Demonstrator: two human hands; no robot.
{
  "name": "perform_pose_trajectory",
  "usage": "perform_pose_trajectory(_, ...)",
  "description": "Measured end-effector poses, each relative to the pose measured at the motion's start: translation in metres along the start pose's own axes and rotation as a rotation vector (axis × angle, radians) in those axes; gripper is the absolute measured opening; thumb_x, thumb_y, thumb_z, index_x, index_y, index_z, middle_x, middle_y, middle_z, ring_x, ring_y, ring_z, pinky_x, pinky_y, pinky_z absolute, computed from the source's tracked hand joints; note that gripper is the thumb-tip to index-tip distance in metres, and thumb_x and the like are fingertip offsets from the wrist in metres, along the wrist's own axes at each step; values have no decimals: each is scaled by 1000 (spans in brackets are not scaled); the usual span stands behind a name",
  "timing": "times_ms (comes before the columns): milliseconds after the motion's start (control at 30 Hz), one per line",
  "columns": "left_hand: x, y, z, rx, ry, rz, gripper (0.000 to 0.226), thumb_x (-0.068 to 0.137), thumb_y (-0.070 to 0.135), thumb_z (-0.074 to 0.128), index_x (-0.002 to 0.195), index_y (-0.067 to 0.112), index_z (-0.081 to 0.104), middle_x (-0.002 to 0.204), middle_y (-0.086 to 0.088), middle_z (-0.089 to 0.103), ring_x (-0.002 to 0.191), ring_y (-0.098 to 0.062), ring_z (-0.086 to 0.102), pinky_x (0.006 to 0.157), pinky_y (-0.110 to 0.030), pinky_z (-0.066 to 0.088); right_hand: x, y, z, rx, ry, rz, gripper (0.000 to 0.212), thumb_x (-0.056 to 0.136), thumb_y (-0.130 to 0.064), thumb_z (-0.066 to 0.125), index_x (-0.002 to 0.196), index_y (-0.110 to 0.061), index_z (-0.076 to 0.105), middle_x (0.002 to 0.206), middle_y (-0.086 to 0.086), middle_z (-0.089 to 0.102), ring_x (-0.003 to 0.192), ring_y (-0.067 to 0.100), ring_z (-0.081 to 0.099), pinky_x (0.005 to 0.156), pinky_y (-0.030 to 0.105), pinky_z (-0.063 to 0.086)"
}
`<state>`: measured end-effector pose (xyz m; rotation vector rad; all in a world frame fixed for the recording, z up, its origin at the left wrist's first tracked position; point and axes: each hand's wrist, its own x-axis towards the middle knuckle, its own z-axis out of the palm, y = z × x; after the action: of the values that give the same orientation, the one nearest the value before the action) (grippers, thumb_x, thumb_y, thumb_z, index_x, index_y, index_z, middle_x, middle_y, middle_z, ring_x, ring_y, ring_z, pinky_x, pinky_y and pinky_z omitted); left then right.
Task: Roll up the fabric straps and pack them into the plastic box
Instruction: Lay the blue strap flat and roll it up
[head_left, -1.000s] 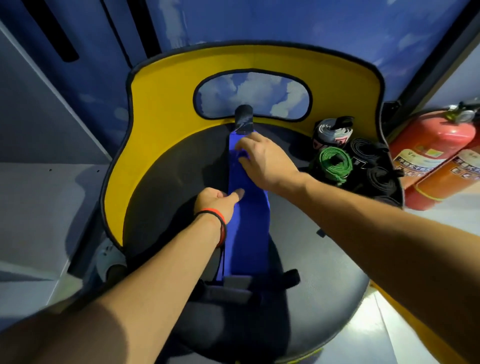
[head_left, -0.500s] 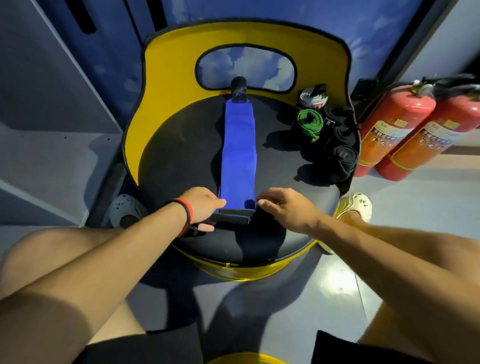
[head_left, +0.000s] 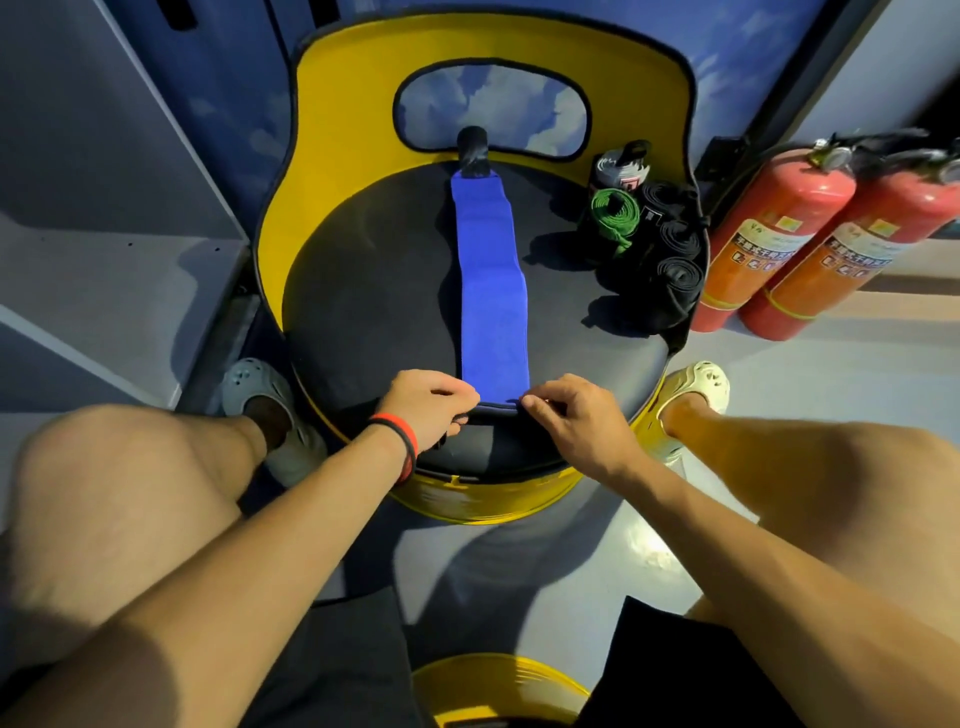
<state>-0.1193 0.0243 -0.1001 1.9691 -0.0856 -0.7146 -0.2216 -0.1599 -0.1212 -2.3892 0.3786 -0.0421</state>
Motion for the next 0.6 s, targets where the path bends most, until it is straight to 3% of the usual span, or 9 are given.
perform_pose_trajectory(167, -6, -10, 7, 97, 56, 97, 13, 87, 12, 72, 77, 18, 79, 73, -2, 75, 81, -24, 73, 83, -44, 62, -11, 2, 12, -21, 80, -93, 20, 100, -21, 63, 115, -17, 76, 99, 0, 64, 89, 16, 60, 75, 26, 51)
perform_pose_trajectory(300, -5, -15, 4, 105, 62, 118, 10, 85, 15, 76, 79, 22, 80, 72, 4, 75, 80, -19, 73, 83, -42, 62, -16, 0, 11, -123, 35, -202, 29, 94, -26, 71, 121, -17, 73, 108, 0, 64, 95, 17, 61, 81, 30, 55)
perform_pose_trajectory(400, -6, -18, 1, 128, 74, 145, 2, 83, 19, 80, 83, 21, 79, 75, 6, 75, 79, -14, 72, 80, -36, 63, -18, -3, 16, -196, 71, -239, 32, 91, -22, 74, 123, -16, 72, 109, 3, 64, 95, 22, 64, 79, 31, 55)
perform_pose_trajectory(600, -8, -20, 3, 184, 128, 236, 7, 82, 18, 81, 88, 21, 77, 86, 7, 72, 81, -10, 68, 73, -22, 57, -16, -4, 22, -294, 117, -322, 26, 97, -20, 67, 121, -13, 74, 104, 7, 67, 88, 26, 68, 72, 36, 62)
